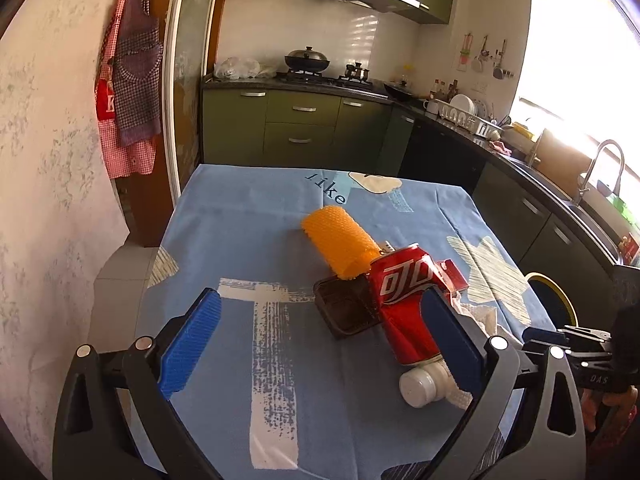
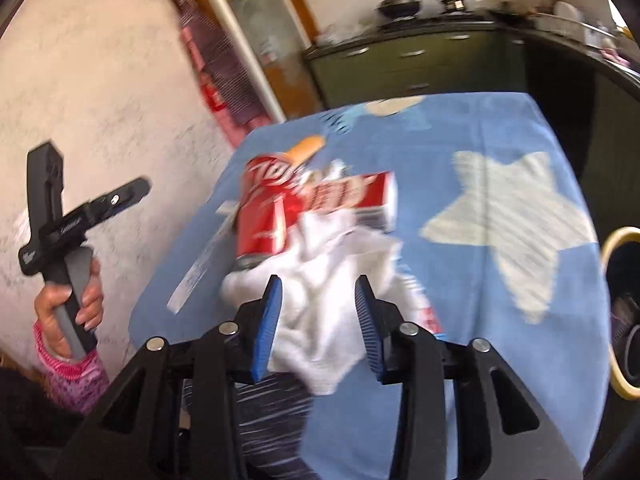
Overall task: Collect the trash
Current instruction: 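Grasp the white tissue with the right gripper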
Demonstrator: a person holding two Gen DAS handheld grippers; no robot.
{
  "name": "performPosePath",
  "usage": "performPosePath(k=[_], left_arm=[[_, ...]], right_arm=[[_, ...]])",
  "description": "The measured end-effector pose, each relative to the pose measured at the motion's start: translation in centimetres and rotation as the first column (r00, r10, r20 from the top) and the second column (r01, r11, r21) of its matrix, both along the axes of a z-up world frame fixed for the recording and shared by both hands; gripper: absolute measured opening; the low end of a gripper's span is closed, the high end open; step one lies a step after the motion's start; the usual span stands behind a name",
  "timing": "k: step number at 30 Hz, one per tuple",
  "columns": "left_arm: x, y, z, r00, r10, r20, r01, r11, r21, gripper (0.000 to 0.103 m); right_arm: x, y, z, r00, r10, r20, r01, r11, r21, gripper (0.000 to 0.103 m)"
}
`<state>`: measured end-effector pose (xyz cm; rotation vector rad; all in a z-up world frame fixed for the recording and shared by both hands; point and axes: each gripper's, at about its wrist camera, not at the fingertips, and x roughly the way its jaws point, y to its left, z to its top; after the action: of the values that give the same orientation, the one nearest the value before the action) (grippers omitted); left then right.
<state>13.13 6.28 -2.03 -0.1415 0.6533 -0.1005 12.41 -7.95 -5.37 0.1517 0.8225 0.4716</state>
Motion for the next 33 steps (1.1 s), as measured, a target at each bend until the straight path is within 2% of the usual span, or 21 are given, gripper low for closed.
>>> performPosePath(k=[2,6,11,12,14,15,16,23,28,33], left_arm=[[-0.1,-0.1,-0.3,1.0,-0.002,-0.003,0.002,1.0,-0.005,0.098],[0.1,-0.1,-0.9,1.0,-0.01,-0.015,0.01,1.0,-0.011,0.098],[0.4,-0.2,-1.4,0.999,-0.013,-0.031,0.013,1.0,-0.023,0.098],[0.5,-0.3,-1.6,0.999,-0.016,-0.033,0.015,1.0,-0.025,0.098],[0.5,-0.5,-1.6,0.999,-0.019,-0.036,0.018,1.0,-0.02,0.098],[0.5,-0.6,-1.7,0.999,-0.021,-0.037,0.02,1.0,-0.016,0.098],[0.5,-0.7,-1.6,0.999,-0.021,-0.036,0.02,1.0,-0.015,0.098],[0.4,-1.0,-1.5,0.999,-0.023,-0.032,0.022,1.0,-0.015,0.098],[0.3,-1.4,-1.5,0.999,-0.028,-0.033,0.028,1.0,-0.012,0.098],[0.3,-1.7,-1.3,0.999,-0.035,-0.031,0.035,0.999,-0.007,0.098]], right_arm=[[0.1,1.2,-0.5,1.0,0.004,-0.011,-0.004,0.999,-0.038,0.037],[0.1,1.5,-1.5,0.999,-0.018,-0.037,0.014,0.995,-0.104,0.057],[0.4,1.9,-3.0,0.996,0.003,-0.085,-0.016,0.988,-0.156,0.059],[0.5,2.0,-3.3,0.995,0.001,-0.096,-0.018,0.986,-0.168,0.057],[0.7,2.1,-3.7,0.994,0.003,-0.113,-0.024,0.983,-0.182,0.031],[0.7,2.1,-3.8,0.994,-0.002,-0.113,-0.02,0.982,-0.19,0.007],[0.7,2.0,-3.7,0.995,-0.009,-0.103,-0.01,0.982,-0.19,0.002],[-0.5,0.4,-0.5,0.999,0.001,-0.043,-0.005,0.996,-0.084,0.002],[-0.9,-1.2,2.9,1.0,0.007,0.027,-0.008,0.999,0.036,0.001],[-1.1,-2.3,6.1,0.995,0.006,0.095,-0.015,0.995,0.098,0.001]])
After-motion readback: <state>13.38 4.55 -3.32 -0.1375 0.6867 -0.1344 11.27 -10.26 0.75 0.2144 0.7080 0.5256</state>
